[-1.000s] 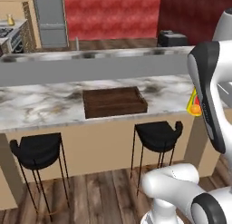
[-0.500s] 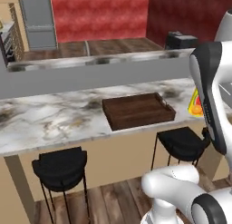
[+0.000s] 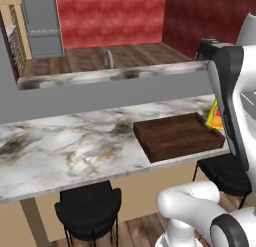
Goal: There is a tray on the dining counter. Grab the cup, mug, and pitcher and place them on the tray. The pitcher may be placed next to the tray if it cannot fit the tray.
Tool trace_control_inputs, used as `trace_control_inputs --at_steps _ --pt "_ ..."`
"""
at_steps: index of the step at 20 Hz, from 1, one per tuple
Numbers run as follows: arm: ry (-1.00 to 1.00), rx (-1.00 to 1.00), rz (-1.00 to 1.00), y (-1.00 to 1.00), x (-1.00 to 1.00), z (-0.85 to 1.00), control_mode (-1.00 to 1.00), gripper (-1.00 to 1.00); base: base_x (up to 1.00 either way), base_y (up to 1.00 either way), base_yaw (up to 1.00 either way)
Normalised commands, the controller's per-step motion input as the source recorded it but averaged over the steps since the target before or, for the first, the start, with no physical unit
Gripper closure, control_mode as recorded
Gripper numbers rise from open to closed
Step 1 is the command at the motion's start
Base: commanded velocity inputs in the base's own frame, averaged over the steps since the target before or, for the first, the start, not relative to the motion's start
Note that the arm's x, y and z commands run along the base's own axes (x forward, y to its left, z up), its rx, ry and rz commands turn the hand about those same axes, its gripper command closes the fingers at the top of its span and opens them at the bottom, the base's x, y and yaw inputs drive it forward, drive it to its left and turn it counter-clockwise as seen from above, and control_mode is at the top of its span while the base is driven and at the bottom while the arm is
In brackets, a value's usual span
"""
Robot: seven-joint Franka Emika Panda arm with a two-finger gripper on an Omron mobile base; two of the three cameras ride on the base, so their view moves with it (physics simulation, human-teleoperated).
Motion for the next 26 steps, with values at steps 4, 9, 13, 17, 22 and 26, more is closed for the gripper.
trace_control_inputs --at_steps 4,9,13,17,22,26 --pt "0.0 0.0 0.0 0.0 0.0 0.0 1.0 1.0 0.69 0.03 0.0" --pt "0.0 0.0 0.0 0.0 0.0 0.0 1.0 1.0 0.53 0.0 0.02" --pt "0.0 0.0 0.0 0.0 0.0 0.0 1.0 1.0 0.43 0.0 0.04" --pt "0.0 0.0 0.0 0.0 0.0 0.0 1.0 1.0 0.46 0.0 0.1" --pt "0.01 0.0 0.07 0.02 0.38 -0.39 -1.0 1.0 0.08 0.0 0.02" --pt "0.01 0.0 0.03 0.21 0.51 -0.62 -1.0 1.0 0.0 0.0 0.0"
